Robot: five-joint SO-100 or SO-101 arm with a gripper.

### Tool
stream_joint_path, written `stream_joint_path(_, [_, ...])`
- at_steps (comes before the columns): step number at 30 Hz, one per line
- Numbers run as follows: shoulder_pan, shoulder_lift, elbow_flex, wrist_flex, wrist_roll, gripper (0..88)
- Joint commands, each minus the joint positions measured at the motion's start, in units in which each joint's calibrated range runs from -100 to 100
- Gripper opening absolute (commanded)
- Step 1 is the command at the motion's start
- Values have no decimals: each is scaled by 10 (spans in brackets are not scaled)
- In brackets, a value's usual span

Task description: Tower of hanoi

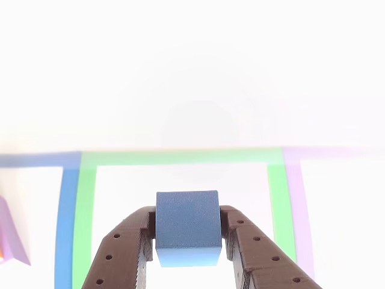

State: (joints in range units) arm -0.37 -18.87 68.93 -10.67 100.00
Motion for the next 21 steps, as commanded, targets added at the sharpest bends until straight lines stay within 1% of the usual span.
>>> stream_joint_path(1, [-9, -187, -127, 350, 0, 5])
stream_joint_path(3, [-13, -213, -220, 493, 0, 5])
stream_joint_path(5, [-21, -215, -325, 611, 0, 5])
stream_joint_path(7, [-33, -206, -417, 701, 0, 6])
stream_joint_path(9, [-46, -196, -489, 767, 0, 6])
stream_joint_path(16, [-89, -174, -673, 933, 0, 6])
stream_joint_path(21, [-132, -177, -708, 966, 0, 6])
